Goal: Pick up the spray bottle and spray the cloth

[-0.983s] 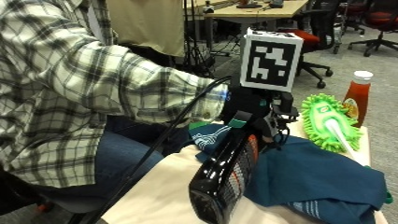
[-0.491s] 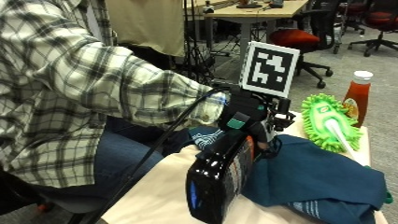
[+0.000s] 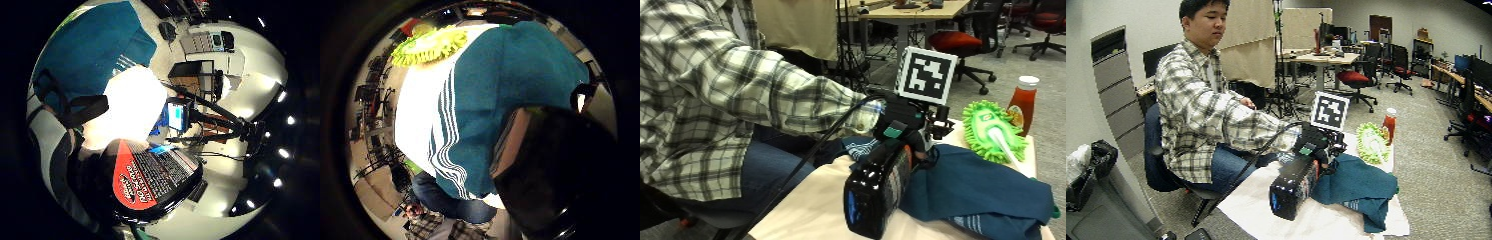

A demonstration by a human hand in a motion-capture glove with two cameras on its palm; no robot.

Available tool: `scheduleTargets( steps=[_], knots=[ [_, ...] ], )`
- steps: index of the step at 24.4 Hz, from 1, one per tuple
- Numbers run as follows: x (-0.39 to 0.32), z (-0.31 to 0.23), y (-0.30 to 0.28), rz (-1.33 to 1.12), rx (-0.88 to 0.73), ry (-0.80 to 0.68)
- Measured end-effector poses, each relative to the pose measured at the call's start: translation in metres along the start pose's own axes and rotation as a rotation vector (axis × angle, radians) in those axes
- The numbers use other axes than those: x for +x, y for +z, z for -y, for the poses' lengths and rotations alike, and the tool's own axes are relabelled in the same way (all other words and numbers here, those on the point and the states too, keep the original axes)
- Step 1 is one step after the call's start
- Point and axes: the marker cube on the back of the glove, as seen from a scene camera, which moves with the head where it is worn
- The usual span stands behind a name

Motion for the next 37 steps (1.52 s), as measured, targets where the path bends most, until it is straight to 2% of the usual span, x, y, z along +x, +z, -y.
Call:
scheduleTargets(
  steps=[4, 8, 13, 21, 24, 28, 37],
  knots=[
    [0.005, -0.002, -0.006, 0.086, 0.029, 0.013],
    [0.017, -0.005, -0.018, 0.273, 0.098, 0.05],
    [0.035, -0.011, -0.041, 0.625, 0.263, 0.105],
    [0.071, -0.031, -0.083, 1.328, 0.642, 0.108],
    [0.07, -0.038, -0.098, 1.484, 0.716, 0.052],
    [0.046, -0.044, -0.117, 1.528, 0.742, -0.071],
    [-0.056, -0.036, -0.145, 1.681, 0.668, -0.32]
  ],
)
